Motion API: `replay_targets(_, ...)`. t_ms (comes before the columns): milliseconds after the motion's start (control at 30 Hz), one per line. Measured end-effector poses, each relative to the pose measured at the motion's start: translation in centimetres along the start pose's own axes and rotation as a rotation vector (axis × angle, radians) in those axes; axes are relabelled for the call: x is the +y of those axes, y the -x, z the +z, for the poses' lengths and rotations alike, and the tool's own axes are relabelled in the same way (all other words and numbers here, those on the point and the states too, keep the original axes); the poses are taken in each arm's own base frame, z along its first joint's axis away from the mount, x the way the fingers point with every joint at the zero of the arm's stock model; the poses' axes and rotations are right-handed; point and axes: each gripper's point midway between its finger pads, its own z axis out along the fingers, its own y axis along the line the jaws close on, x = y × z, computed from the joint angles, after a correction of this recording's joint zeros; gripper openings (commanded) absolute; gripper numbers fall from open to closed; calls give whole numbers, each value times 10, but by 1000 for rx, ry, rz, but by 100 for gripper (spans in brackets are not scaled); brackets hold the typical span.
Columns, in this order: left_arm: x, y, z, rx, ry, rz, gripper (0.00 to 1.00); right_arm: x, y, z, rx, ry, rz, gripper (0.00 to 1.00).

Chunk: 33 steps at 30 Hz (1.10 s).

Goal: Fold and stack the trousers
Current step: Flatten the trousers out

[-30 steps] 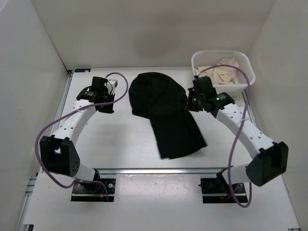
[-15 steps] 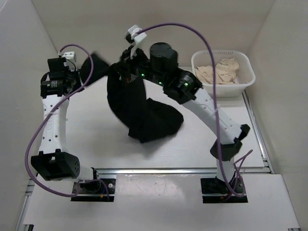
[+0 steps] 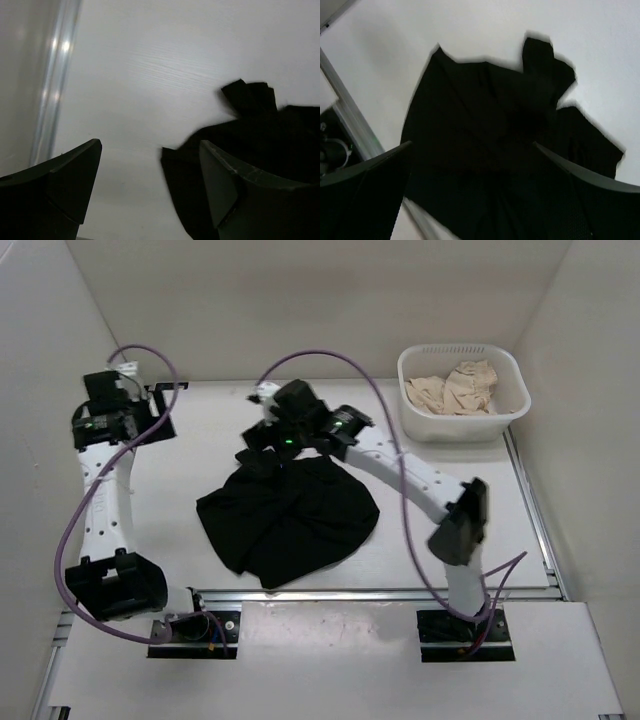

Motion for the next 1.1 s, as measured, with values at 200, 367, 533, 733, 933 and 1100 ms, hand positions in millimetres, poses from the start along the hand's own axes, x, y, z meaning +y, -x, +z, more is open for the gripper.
replay_targets(200,-110,-108,23,279,-232,233,95,-110,-81,-79,31,-234,392,67)
replay_targets(367,-163,-172,25,462,-345,392,95,-181,-105,-53,80,-360,570,66)
replay_targets(533,-170,-223,39,600,-354,452,97,-173,-153,9,242,-268,650,76)
replay_targets(733,-141,-298,43,821,-294,480,82,-146,-181,23,336,-171,704,67)
replay_targets(933,-137,-307,42,837,-286,479,15,-132,-186,37,358,-111,739,55)
replay_targets(1100,-135,-297,43,795,-288,461,14,-130,-197,59,414,-85,763,64)
